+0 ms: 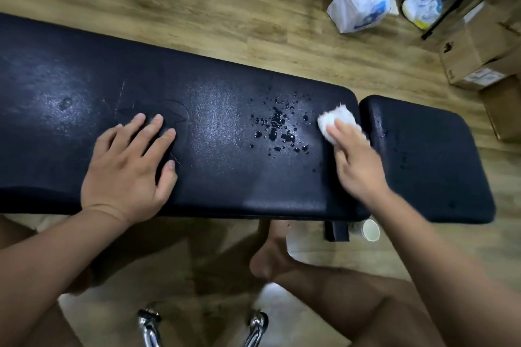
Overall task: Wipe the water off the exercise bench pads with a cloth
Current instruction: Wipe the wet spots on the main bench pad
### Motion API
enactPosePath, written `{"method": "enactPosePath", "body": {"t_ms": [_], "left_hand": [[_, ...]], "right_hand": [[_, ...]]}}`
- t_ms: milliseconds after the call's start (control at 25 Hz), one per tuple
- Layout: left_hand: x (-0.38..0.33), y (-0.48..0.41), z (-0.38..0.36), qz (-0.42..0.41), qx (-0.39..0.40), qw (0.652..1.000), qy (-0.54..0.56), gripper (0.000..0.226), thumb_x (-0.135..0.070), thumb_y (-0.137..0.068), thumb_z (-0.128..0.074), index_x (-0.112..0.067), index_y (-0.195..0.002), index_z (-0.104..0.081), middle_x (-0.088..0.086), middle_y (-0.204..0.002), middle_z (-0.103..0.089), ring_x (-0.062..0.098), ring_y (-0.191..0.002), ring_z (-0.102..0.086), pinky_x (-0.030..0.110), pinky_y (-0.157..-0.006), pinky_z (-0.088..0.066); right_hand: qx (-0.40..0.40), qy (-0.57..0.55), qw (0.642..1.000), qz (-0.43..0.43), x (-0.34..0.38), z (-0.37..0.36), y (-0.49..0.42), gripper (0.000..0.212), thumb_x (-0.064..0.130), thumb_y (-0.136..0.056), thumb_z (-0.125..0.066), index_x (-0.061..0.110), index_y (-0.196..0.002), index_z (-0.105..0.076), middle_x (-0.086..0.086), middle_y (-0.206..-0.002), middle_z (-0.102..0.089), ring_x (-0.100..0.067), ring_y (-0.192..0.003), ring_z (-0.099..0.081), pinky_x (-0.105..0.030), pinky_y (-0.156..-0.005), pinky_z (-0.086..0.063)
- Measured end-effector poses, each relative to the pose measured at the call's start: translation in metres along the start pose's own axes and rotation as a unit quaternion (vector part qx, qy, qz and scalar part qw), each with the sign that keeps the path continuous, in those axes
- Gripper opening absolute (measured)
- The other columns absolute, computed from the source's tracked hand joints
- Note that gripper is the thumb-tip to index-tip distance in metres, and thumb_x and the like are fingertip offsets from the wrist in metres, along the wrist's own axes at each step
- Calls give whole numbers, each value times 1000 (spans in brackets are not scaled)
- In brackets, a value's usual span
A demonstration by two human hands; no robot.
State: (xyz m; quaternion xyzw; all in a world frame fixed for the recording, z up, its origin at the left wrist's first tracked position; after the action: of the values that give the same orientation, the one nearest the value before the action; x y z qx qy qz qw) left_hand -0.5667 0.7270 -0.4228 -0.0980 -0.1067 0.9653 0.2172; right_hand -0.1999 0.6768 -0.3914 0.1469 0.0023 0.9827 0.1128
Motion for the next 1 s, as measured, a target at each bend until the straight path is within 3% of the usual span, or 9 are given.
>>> {"method": "enactPosePath", "body": {"t_ms": [80, 240, 360, 440, 600, 680, 800, 920, 1000], "left_hand": [[0, 0, -1, 1, 0, 1000, 2, 57, -38, -91, -35, -8, -132, -60, 15, -146, -51, 37, -137, -42, 52, -109, -31], [1, 0, -2, -4, -3, 1000, -3, 56, -38, -92, -35, -8, -133, -59, 14, -146, -51, 37, -138, -41, 52, -109, -30], [1, 1, -2, -1, -3, 1000, -6, 56, -38, -92, -35, -9, -134, -58, 14, -147, -50, 36, -138, -40, 51, -110, -29], [1, -1, -2, 3, -2, 1000, -9, 56, -38, -92, -35, -9, -134, -58, 15, -147, -50, 36, -139, -40, 51, -110, -28], [1, 1, -1, 2, 8, 1000, -9, 58, -37, -89, -35, -9, -134, -58, 15, -147, -50, 37, -138, -41, 52, -109, -30], [0, 0, 0, 3, 10, 1000, -6, 58, -36, -88, -35, -9, -135, -58, 15, -147, -50, 37, -138, -40, 52, -110, -30], [-2, -2, 0, 6, 17, 1000, -7, 58, -37, -89, -36, -10, -136, -56, 14, -149, -48, 36, -140, -38, 50, -112, -27], [1, -1, -1, 3, 12, 1000, -14, 57, -36, -90, -37, -10, -136, -57, 14, -148, -49, 36, -140, -39, 50, -111, -28], [2, 1, -2, 1, 6, 1000, -17, 55, -36, -89, -39, -11, -135, -58, 13, -148, -50, 36, -139, -40, 49, -111, -28]], "right_hand": [[2, -3, 1000, 3, -2, -7, 74, 47, 7, -93, -42, 19, -137, -52, 3, -148, -41, -25, -141, -31, -15, -114, -11], [-24, 5, 1000, -12, -4, -21, 132, 56, -5, -86, -48, 19, -137, -52, 7, -148, -38, -23, -142, -31, -22, -117, -15], [-109, -29, 982, -152, 13, -28, 119, 56, 4, -79, -36, 13, -128, -60, 2, -140, -48, -32, -135, -42, -34, -116, -24], [-149, -24, 972, -182, 62, -42, 105, 61, 15, -73, -30, 12, -122, -65, -8, -134, -58, -36, -127, -50, -42, -110, -31], [-65, -14, 996, 54, 215, -79, 86, 58, 23, -76, -30, 18, -123, -64, -3, -132, -61, -29, -127, -50, -40, -110, -34], [-41, -30, 992, 117, 207, -75, 77, 52, 21, -77, -36, 21, -121, -65, -1, -132, -61, -25, -127, -51, -37, -110, -36], [-80, -59, 994, -46, 89, -34, 77, 49, 11, -77, -43, 21, -118, -68, -4, -130, -63, -23, -122, -56, -27, -108, -35], [-132, -60, 940, -309, -11, 13, 81, 47, 12, -84, -38, 21, -120, -66, -14, -119, -67, -31, -109, -61, -27, -94, -40], [-154, -76, 930, -326, 6, 3, 80, 49, 11, -79, -37, 16, -117, -68, -16, -118, -67, -36, -110, -59, -30, -97, -38]]}}
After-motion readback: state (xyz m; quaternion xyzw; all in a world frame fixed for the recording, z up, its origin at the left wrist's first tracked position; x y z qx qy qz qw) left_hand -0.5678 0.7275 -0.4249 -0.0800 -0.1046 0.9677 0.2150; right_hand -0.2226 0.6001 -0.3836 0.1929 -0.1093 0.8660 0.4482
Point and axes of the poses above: each hand's wrist, its own y-axis away from the middle knuckle, its own z-axis out of the back of the hand, x = y × z, the point moved 4 cm from there along -y, towards the middle knuckle
